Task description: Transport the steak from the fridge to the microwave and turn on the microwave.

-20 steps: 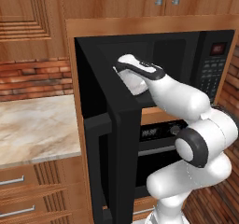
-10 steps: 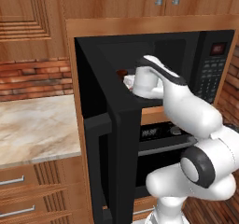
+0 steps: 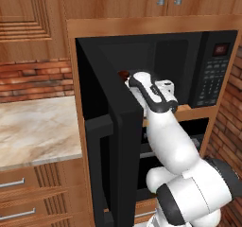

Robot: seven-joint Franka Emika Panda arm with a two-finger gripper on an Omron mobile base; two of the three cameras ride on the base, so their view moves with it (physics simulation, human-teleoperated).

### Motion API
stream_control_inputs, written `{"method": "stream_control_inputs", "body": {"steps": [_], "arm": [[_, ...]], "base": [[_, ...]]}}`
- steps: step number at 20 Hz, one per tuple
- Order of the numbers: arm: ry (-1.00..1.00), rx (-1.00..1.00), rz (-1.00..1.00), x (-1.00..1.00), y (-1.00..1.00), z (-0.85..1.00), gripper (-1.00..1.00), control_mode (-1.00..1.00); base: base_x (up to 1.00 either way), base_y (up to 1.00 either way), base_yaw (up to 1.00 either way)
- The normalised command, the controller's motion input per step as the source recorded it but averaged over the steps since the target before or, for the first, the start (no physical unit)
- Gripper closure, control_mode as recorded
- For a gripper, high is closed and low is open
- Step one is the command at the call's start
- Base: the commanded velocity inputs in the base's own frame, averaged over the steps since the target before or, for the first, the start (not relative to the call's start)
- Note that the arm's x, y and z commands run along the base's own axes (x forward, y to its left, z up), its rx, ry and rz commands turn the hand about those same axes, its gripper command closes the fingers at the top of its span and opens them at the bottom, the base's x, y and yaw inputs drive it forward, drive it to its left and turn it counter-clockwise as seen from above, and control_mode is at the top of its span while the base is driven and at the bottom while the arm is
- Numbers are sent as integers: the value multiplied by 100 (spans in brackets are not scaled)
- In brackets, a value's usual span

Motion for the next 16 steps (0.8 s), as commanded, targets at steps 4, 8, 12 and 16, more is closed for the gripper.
{"method": "stream_control_inputs", "body": {"steps": [4, 8, 12, 16], "arm": [[13, -9, 0, -36, -39, 92, -100, -100], [28, -4, 14, -32, -41, 96, -100, -100], [34, -2, 32, -46, -33, 72, -100, -100], [31, -1, 38, -75, -2, 31, -100, -100]], "base": [[0, 0, 0], [0, 0, 0], [0, 0, 0], [0, 0, 0]]}}
